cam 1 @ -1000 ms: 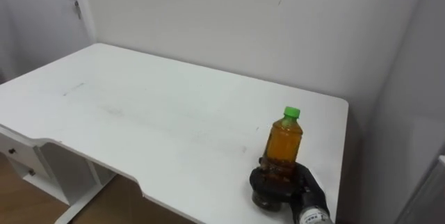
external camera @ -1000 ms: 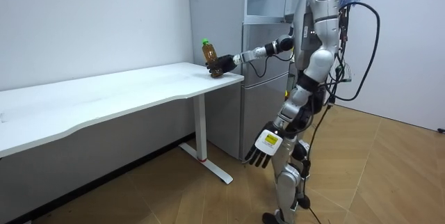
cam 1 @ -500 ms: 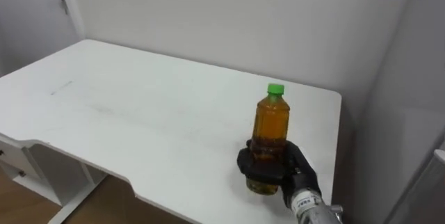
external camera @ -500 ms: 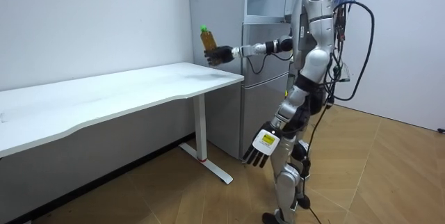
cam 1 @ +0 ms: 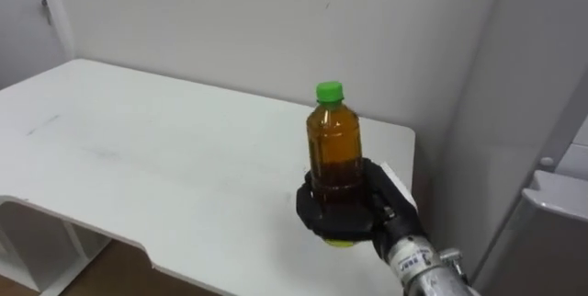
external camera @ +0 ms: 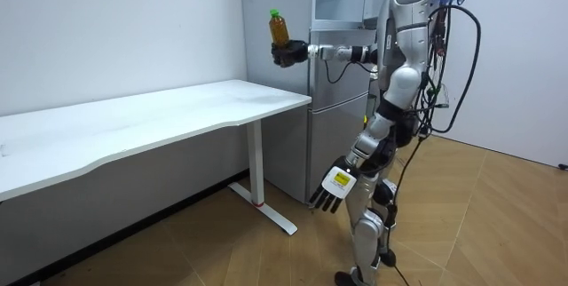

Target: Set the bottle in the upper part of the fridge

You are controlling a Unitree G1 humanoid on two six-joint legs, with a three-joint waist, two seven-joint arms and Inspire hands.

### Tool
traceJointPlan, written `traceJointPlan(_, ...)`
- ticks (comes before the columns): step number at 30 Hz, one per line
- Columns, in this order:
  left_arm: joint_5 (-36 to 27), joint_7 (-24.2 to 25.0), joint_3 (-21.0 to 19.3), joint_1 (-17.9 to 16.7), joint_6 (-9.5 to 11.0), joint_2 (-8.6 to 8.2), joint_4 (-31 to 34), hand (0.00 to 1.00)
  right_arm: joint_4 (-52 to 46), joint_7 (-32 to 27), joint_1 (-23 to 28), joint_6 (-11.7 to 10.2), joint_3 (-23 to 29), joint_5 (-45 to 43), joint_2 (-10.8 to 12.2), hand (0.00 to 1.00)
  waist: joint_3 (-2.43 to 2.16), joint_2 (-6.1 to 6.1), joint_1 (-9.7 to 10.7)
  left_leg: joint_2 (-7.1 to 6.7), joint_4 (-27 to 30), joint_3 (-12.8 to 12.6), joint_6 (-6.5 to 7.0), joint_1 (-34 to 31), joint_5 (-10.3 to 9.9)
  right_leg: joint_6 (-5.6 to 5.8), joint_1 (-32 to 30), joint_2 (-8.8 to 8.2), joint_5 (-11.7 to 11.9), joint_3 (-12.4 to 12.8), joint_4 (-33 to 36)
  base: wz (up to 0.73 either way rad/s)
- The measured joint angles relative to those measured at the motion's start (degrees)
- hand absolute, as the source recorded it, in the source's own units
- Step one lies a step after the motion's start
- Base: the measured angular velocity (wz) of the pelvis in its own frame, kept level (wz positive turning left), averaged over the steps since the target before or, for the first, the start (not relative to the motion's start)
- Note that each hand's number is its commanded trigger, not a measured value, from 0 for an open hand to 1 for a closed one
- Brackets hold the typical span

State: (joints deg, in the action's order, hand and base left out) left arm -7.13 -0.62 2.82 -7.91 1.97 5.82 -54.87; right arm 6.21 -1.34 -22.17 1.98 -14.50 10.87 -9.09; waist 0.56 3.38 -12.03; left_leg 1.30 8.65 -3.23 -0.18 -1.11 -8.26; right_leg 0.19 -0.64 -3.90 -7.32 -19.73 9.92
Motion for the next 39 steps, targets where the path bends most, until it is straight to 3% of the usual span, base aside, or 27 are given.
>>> traceJointPlan(6,-0.1,0.0,-0.4,-0.4,0.1,0.00,-0.5,0.00,-9.5,2.0,0.0,0.0,0.5,0.2,-0.7,1.00,-0.05,0.01,0.8,0.10,-1.0,-1.6,-0.02,1.7,0.0,0.02,0.7,0.10,0.0,1.0,0.0,-0.12)
traceJointPlan(20,-0.1,-0.3,-3.0,-2.6,0.3,-0.30,-0.3,0.00,-24.2,2.8,0.0,1.4,7.6,0.4,-2.8,1.00,-0.27,0.22,4.0,0.17,-1.3,-1.8,-0.10,2.5,-0.1,0.04,1.1,0.35,0.1,1.9,-0.2,-0.02)
traceJointPlan(24,-0.1,-0.5,-3.2,-3.1,1.5,-0.25,-1.0,0.00,-29.0,2.3,0.0,1.4,11.1,2.5,-3.0,1.00,-0.28,0.25,4.9,0.19,-1.3,-2.3,-0.11,3.4,-0.2,0.04,1.7,0.39,0.0,2.3,-0.2,-0.06)
traceJointPlan(26,-0.1,-0.5,-3.7,-3.3,2.4,-0.12,-1.9,0.00,-31.3,1.7,0.0,1.3,12.1,2.5,-3.2,1.00,-0.49,0.33,5.6,0.40,-1.3,-2.8,-0.21,3.9,-0.5,0.04,2.0,0.56,0.0,2.5,-0.1,-0.10)
traceJointPlan(29,-0.1,-0.5,-5.1,-4.0,3.3,-0.12,-2.6,0.00,-34.7,1.2,0.0,0.6,14.2,2.3,-5.4,1.00,-0.74,0.67,7.1,0.49,-1.3,-2.9,-0.22,4.7,-0.7,0.04,2.7,0.67,0.0,2.6,-0.2,-0.04)
traceJointPlan(33,-0.1,-0.5,-6.2,-5.5,4.7,-0.15,-2.6,0.00,-37.9,-0.7,0.0,-2.3,16.7,2.2,-7.0,1.00,-0.94,1.00,7.5,1.09,-1.2,-4.6,-0.49,5.9,-1.4,0.01,3.6,1.29,0.1,4.1,-0.2,-0.20)
traceJointPlan(39,-0.1,-1.2,-6.8,-6.6,5.1,-0.22,-2.6,0.00,-40.2,-2.4,0.0,-6.6,20.1,2.6,-7.0,1.00,-0.97,1.09,9.2,1.27,-1.2,-5.7,-0.58,6.5,-1.9,-0.08,3.6,1.53,0.1,5.2,-0.2,-0.12)
